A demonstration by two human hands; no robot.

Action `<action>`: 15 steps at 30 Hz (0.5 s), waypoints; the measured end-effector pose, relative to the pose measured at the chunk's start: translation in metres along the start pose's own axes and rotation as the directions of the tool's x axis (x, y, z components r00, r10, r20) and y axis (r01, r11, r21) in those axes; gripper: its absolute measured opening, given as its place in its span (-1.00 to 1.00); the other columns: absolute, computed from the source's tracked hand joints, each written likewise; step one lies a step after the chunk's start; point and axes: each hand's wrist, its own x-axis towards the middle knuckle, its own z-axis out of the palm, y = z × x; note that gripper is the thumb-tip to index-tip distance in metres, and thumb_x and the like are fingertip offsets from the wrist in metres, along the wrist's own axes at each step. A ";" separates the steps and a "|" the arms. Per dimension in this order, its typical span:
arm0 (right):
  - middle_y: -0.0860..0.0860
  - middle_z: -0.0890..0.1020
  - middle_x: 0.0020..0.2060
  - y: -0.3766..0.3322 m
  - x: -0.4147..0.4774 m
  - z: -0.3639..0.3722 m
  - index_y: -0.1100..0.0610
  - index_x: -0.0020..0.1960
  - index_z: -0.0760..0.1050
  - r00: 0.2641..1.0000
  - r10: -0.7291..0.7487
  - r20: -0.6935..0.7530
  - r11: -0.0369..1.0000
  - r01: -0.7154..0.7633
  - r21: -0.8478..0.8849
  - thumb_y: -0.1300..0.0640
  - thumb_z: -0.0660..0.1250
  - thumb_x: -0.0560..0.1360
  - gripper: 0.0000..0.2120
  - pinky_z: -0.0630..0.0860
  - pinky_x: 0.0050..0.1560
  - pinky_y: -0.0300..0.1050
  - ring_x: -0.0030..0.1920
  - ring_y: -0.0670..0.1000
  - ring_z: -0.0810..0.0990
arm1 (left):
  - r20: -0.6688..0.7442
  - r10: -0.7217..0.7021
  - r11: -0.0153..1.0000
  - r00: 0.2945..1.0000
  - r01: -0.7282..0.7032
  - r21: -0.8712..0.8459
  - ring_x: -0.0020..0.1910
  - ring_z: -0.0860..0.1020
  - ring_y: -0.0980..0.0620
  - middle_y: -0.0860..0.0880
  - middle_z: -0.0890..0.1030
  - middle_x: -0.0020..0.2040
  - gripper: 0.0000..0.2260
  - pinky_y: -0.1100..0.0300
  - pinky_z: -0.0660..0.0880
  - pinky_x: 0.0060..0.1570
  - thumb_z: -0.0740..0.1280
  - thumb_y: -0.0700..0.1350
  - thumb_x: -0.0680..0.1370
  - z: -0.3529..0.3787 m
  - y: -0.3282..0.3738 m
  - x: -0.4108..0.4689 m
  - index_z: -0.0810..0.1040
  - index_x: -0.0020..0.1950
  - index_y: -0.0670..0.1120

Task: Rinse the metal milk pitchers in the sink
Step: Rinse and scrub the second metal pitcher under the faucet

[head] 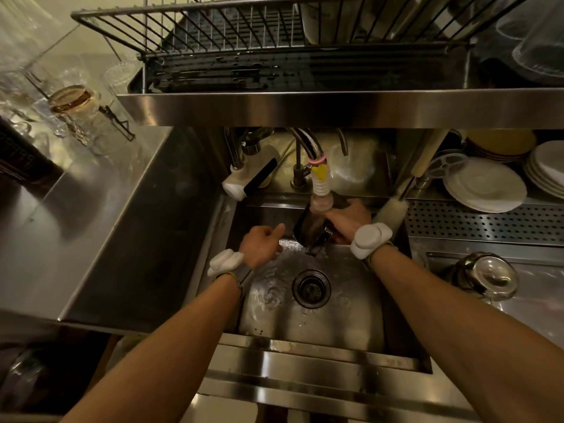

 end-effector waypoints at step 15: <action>-0.04 0.54 0.11 0.001 -0.027 -0.002 0.00 0.34 0.23 0.962 -0.233 0.140 0.918 0.266 -0.295 -0.24 0.53 -0.02 0.02 0.51 0.12 0.00 0.11 0.07 0.55 | -0.190 0.167 0.977 0.967 -0.136 0.166 0.12 0.57 -0.08 -0.07 0.62 0.12 -0.68 0.13 0.45 0.08 0.31 0.11 0.49 -0.017 0.053 0.006 0.53 0.14 -0.03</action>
